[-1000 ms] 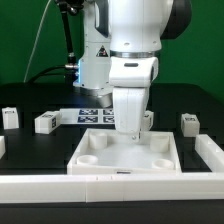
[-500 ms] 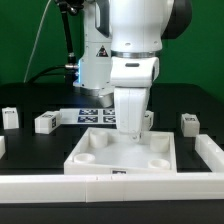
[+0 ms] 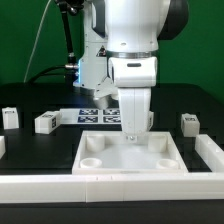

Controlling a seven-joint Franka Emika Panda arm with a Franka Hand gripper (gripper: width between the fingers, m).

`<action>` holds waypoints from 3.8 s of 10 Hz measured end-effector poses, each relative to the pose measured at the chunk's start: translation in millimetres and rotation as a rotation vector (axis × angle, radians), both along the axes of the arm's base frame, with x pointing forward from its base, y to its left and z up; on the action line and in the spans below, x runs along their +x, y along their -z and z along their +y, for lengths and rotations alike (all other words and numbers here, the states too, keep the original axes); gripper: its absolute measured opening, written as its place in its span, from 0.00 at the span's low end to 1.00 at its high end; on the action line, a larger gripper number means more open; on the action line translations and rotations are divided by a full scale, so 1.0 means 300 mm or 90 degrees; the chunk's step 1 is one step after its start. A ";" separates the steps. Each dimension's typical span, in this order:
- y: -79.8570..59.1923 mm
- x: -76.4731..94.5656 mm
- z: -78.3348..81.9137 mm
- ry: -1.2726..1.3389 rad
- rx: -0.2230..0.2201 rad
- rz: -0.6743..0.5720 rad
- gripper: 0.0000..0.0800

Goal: Assemble one leg

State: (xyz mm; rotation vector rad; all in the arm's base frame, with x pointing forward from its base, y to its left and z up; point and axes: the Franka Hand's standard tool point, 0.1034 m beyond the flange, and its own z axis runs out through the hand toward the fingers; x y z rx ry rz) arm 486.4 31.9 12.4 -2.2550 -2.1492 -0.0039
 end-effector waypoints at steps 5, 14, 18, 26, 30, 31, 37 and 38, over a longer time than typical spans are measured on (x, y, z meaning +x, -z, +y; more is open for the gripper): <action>0.000 0.010 0.035 -0.024 -0.003 -0.008 0.08; 0.003 0.011 0.149 -0.040 0.003 -0.002 0.37; 0.003 0.011 0.146 -0.039 0.003 -0.002 0.79; -0.141 -0.004 0.216 0.016 -0.012 -0.005 0.81; -0.192 0.002 0.232 0.058 -0.015 -0.016 0.81; -0.192 0.001 0.233 0.111 -0.015 -0.015 0.81; -0.164 -0.057 0.301 0.533 0.006 -0.014 0.81; -0.159 -0.061 0.315 0.607 0.013 -0.011 0.81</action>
Offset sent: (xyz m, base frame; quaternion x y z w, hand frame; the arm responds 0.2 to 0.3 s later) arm 0.0000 0.0000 0.0000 0.0000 0.0000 0.0000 1.0000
